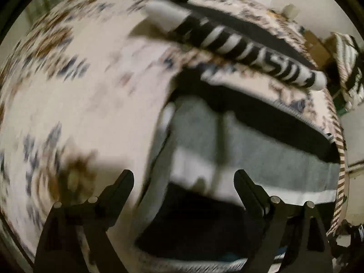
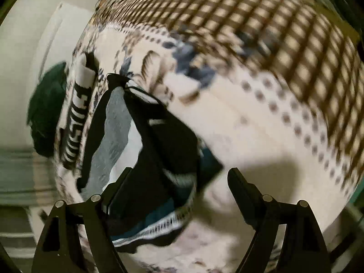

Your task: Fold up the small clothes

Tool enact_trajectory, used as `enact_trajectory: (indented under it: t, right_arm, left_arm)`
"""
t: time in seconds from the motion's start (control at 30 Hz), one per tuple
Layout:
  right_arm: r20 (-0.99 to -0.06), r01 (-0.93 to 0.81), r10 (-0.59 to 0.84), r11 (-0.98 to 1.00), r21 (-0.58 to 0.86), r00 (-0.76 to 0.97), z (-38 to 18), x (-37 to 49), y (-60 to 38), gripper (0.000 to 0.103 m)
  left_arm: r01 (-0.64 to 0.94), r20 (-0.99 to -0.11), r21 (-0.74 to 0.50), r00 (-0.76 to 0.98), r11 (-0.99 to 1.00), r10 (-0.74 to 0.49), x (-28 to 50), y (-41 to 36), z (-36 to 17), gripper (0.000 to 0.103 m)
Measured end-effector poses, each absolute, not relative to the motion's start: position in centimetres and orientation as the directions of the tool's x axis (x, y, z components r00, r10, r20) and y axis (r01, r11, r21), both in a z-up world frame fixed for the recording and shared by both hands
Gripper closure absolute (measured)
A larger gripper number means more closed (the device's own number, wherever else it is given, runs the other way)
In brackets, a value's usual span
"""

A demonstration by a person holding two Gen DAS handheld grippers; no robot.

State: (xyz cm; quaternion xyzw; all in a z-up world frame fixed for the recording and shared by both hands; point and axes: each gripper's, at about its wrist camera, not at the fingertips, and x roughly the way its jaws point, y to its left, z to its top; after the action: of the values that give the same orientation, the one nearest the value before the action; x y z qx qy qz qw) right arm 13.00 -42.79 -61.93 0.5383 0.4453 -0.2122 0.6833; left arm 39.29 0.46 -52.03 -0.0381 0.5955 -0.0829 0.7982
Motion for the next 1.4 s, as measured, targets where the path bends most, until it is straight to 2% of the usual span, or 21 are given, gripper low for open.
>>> enact_trajectory:
  t: [0.13, 0.17, 0.2, 0.23, 0.27, 0.3, 0.33, 0.4, 0.57, 0.63, 0.67, 0.73, 0.77, 0.8, 0.87, 0.9, 0.93, 1.03, 1.13, 1.27, 1.4]
  right_arm:
    - [-0.854, 0.741, 0.217, 0.428, 0.518, 0.472, -62.8, 14.9, -41.7, 0.026]
    - [-0.864, 0.738, 0.230, 0.451, 0.502, 0.448, -63.2, 15.7, -41.3, 0.037]
    - [-0.872, 0.732, 0.244, 0.473, 0.490, 0.425, -63.9, 16.6, -40.9, 0.065]
    - [-0.880, 0.726, 0.250, 0.499, 0.474, 0.403, -64.3, 17.4, -40.6, 0.086]
    - [-0.897, 0.731, 0.230, 0.521, 0.441, 0.377, -64.3, 17.8, -40.4, 0.096]
    - [-0.906, 0.732, 0.208, 0.535, 0.421, 0.369, -64.1, 18.2, -40.4, 0.096]
    - [-0.910, 0.733, 0.187, 0.544, 0.409, 0.369, -63.7, 18.5, -40.6, 0.096]
    - [-0.919, 0.748, 0.141, 0.542, 0.383, 0.368, -62.7, 18.7, -41.5, 0.096]
    - [-0.936, 0.769, 0.154, 0.535, 0.349, 0.317, -63.5, 17.8, -41.9, 0.096]
    - [-0.919, 0.759, 0.223, 0.519, 0.394, 0.325, -64.4, 17.7, -41.6, 0.095]
    - [-0.905, 0.759, 0.245, 0.493, 0.426, 0.348, -64.4, 17.2, -41.8, 0.090]
    - [-0.882, 0.762, 0.252, 0.445, 0.470, 0.397, -64.1, 16.0, -42.4, 0.063]
    - [-0.867, 0.759, 0.243, 0.420, 0.498, 0.435, -64.0, 15.2, -42.6, 0.035]
    - [-0.848, 0.751, 0.235, 0.394, 0.531, 0.476, -64.0, 14.3, -42.6, 0.015]
    - [-0.803, 0.731, 0.262, 0.332, 0.596, 0.535, -65.6, 13.3, -42.5, 0.012]
    - [-0.778, 0.716, 0.273, 0.306, 0.628, 0.566, -66.6, 13.0, -42.4, 0.012]
    - [-0.756, 0.701, 0.277, 0.283, 0.654, 0.594, -67.5, 13.1, -42.2, 0.012]
    - [-0.691, 0.659, 0.221, 0.209, 0.723, 0.688, -70.3, 13.5, -41.7, 0.010]
    - [-0.635, 0.614, 0.136, 0.170, 0.771, 0.760, -70.0, 13.7, -40.8, 0.010]
    - [-0.552, 0.527, 0.157, 0.175, 0.832, 0.819, -69.9, 14.5, -39.1, 0.012]
    - [-0.543, 0.519, 0.150, 0.169, 0.838, 0.826, -70.7, 15.6, -38.4, 0.012]
  left_arm:
    - [-0.021, -0.969, -0.185, 0.173, 0.983, -0.178, 37.3, 2.8, -55.6, 0.013]
    - [-0.048, -0.970, -0.202, 0.146, 0.978, -0.194, 37.0, 3.0, -56.6, 0.013]
    - [-0.068, -0.965, -0.236, 0.130, 0.969, -0.226, 36.7, 3.1, -57.4, 0.014]
    - [-0.085, -0.955, -0.278, 0.128, 0.957, -0.266, 36.5, 3.3, -57.9, 0.027]
    - [-0.097, -0.950, -0.295, 0.142, 0.951, -0.280, 36.4, 3.4, -58.1, 0.035]
    - [-0.096, -0.942, -0.313, 0.155, 0.945, -0.296, 36.3, 3.3, -58.0, 0.052]
    - [-0.080, -0.935, -0.328, 0.168, 0.941, -0.312, 36.1, 3.1, -57.6, 0.075]
    - [-0.045, -0.930, -0.319, 0.206, 0.947, -0.304, 35.6, 2.6, -56.1, 0.079]
    - [-0.067, -0.934, -0.321, 0.189, 0.945, -0.304, 35.0, 3.6, -56.8, 0.077]
    - [-0.053, -0.937, -0.316, 0.177, 0.947, -0.302, 35.0, 3.7, -56.4, 0.073]
    - [-0.048, -0.943, -0.300, 0.165, 0.953, -0.289, 35.1, 3.6, -56.1, 0.071]
    - [-0.053, -0.944, -0.300, 0.157, 0.952, -0.289, 35.0, 3.7, -55.4, 0.065]
    - [-0.061, -0.941, -0.313, 0.157, 0.948, -0.300, 34.8, 3.7, -55.0, 0.064]
    - [-0.068, -0.941, -0.311, 0.162, 0.948, -0.297, 34.3, 3.7, -54.6, 0.063]
    - [-0.067, -0.943, -0.292, 0.185, 0.954, -0.276, 34.2, 3.3, -54.0, 0.049]
    - [-0.070, -0.947, -0.275, 0.192, 0.959, -0.258, 34.2, 3.1, -53.9, 0.028]
    - [-0.071, -0.949, -0.258, 0.204, 0.964, -0.239, 34.3, 2.6, -53.7, 0.019]
    - [-0.045, -0.946, -0.243, 0.232, 0.969, -0.227, 34.6, 0.8, -53.2, 0.019]
    - [-0.008, -0.947, -0.204, 0.256, 0.979, -0.195, 34.7, -1.4, -52.3, 0.019]
    - [0.033, -0.942, -0.205, 0.266, 0.978, -0.206, 34.8, -3.9, -52.6, 0.013]
    - [0.058, -0.946, -0.178, 0.266, 0.982, -0.187, 35.0, -5.2, -53.6, 0.013]
